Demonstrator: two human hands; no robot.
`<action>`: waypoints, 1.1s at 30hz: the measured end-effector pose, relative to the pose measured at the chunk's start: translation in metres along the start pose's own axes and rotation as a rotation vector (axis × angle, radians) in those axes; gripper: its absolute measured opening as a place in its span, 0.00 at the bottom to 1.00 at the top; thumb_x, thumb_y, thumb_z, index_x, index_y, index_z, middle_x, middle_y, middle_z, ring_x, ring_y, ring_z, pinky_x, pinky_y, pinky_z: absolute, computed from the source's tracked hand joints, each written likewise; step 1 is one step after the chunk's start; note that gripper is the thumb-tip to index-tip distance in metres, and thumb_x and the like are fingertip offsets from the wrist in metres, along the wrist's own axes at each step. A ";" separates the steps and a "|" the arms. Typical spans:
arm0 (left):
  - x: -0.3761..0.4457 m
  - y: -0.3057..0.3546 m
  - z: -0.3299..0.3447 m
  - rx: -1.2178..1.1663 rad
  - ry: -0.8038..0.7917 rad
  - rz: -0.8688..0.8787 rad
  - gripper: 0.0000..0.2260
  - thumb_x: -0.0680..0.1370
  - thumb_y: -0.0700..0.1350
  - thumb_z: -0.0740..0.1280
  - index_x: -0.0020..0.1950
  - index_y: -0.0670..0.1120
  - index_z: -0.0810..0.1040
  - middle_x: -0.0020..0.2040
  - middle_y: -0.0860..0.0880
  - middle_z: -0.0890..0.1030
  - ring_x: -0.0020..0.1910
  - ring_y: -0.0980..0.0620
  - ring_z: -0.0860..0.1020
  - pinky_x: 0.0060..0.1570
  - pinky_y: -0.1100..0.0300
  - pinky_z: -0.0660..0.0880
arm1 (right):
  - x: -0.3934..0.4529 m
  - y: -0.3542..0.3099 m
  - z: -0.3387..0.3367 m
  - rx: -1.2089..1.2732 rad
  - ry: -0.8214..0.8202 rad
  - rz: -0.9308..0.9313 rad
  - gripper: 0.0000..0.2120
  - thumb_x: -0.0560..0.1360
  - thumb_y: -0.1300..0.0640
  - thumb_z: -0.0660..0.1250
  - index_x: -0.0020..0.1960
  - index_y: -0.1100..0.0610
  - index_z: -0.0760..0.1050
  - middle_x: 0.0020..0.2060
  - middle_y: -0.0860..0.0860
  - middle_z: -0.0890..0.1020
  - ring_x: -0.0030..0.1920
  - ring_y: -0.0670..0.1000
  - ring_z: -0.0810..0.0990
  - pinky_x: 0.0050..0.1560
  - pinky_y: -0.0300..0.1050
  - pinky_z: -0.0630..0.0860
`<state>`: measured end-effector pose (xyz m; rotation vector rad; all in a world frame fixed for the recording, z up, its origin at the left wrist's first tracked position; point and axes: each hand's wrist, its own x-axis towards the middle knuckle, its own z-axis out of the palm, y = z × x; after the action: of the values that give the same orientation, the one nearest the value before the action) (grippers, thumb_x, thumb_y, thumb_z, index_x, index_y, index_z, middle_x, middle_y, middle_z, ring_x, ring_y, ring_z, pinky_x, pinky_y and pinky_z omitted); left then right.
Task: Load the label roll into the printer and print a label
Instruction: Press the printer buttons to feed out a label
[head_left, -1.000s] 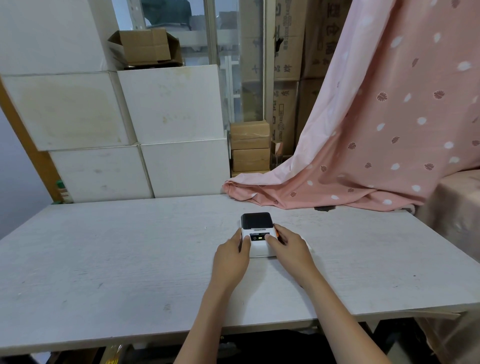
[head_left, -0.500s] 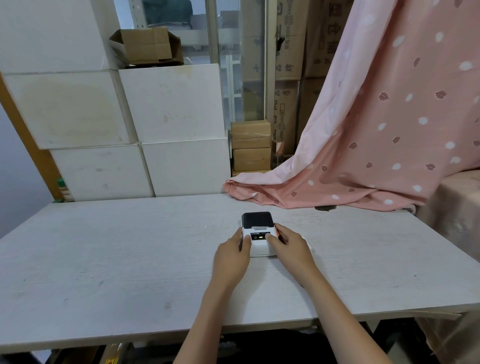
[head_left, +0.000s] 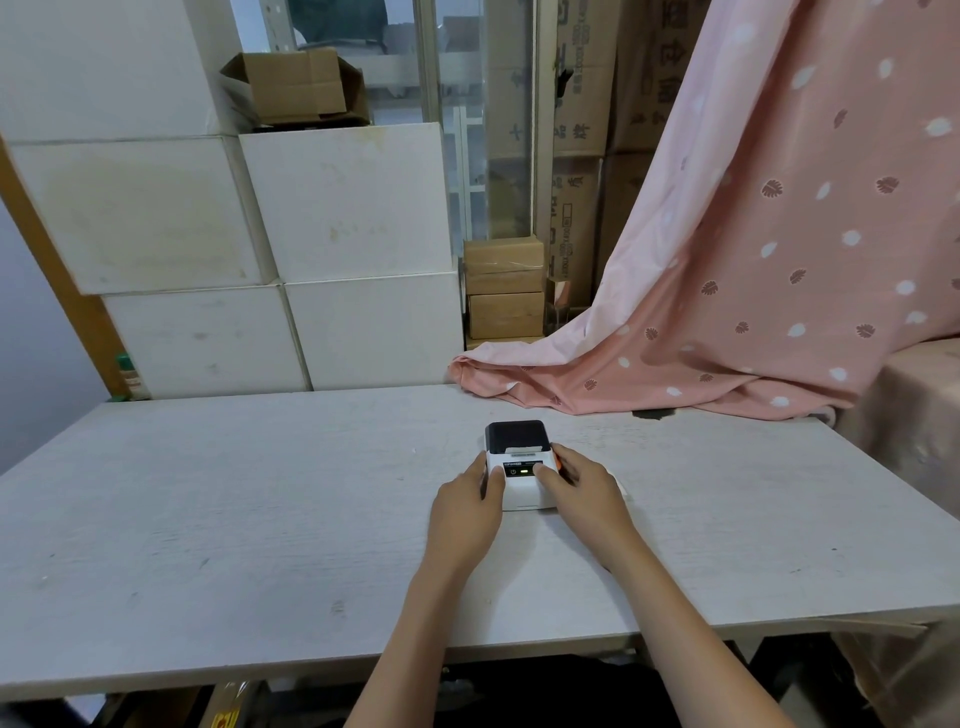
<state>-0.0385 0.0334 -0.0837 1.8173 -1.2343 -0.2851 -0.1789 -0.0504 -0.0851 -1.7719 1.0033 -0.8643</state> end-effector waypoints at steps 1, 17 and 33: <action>0.000 -0.001 0.000 -0.002 0.000 0.003 0.12 0.83 0.50 0.55 0.58 0.55 0.78 0.35 0.46 0.80 0.32 0.53 0.75 0.37 0.55 0.73 | 0.000 0.000 0.000 0.000 -0.001 -0.001 0.10 0.77 0.49 0.64 0.52 0.53 0.81 0.45 0.59 0.82 0.40 0.48 0.75 0.43 0.46 0.70; 0.002 -0.002 0.001 0.004 0.006 0.006 0.11 0.83 0.51 0.56 0.54 0.53 0.77 0.32 0.47 0.76 0.32 0.52 0.74 0.35 0.56 0.70 | 0.002 0.002 0.000 -0.020 0.013 -0.007 0.11 0.77 0.49 0.65 0.52 0.54 0.80 0.43 0.61 0.78 0.39 0.47 0.71 0.42 0.46 0.67; 0.000 -0.001 0.000 -0.010 0.002 0.002 0.11 0.83 0.51 0.56 0.56 0.55 0.78 0.34 0.47 0.79 0.32 0.54 0.75 0.36 0.57 0.71 | 0.003 0.005 0.002 0.023 0.007 -0.006 0.14 0.76 0.47 0.65 0.55 0.51 0.81 0.49 0.59 0.84 0.52 0.59 0.81 0.45 0.47 0.71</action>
<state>-0.0382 0.0336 -0.0845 1.8076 -1.2309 -0.2878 -0.1777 -0.0540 -0.0900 -1.7545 0.9892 -0.8831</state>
